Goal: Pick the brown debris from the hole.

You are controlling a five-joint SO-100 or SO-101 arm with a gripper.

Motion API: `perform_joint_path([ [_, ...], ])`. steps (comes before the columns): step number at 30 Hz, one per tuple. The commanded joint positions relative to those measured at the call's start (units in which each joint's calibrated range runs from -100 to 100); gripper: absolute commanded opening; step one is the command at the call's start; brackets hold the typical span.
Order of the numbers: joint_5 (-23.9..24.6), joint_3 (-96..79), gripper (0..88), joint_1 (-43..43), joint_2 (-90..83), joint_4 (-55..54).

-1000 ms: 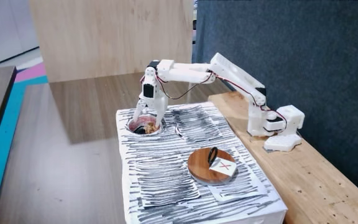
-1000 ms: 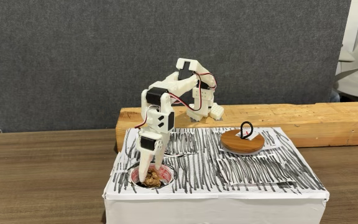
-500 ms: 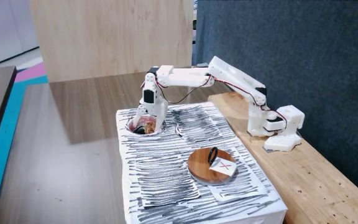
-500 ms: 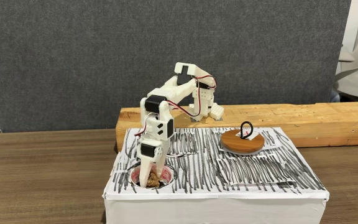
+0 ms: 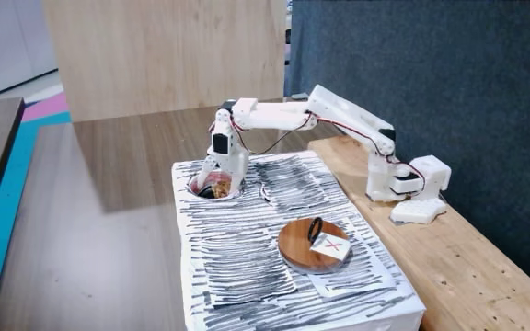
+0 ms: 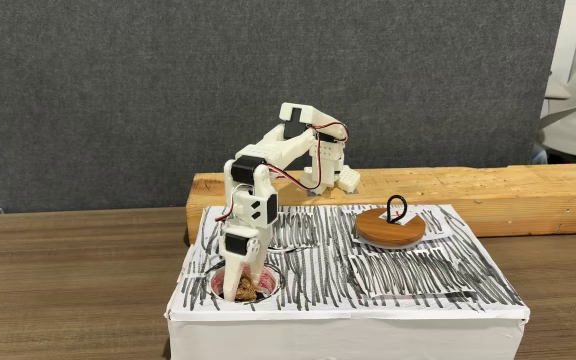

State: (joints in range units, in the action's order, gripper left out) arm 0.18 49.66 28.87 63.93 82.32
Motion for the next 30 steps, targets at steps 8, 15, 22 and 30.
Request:
perform_joint_path([
  [8,0.1,-1.2,29.6,2.7,7.0,1.0],
  [15,0.1,-0.6,16.5,3.1,6.3,1.0],
  [22,0.1,-1.5,12.3,3.1,7.1,1.1],
  [30,-0.1,-1.5,12.1,3.1,7.1,1.1],
])
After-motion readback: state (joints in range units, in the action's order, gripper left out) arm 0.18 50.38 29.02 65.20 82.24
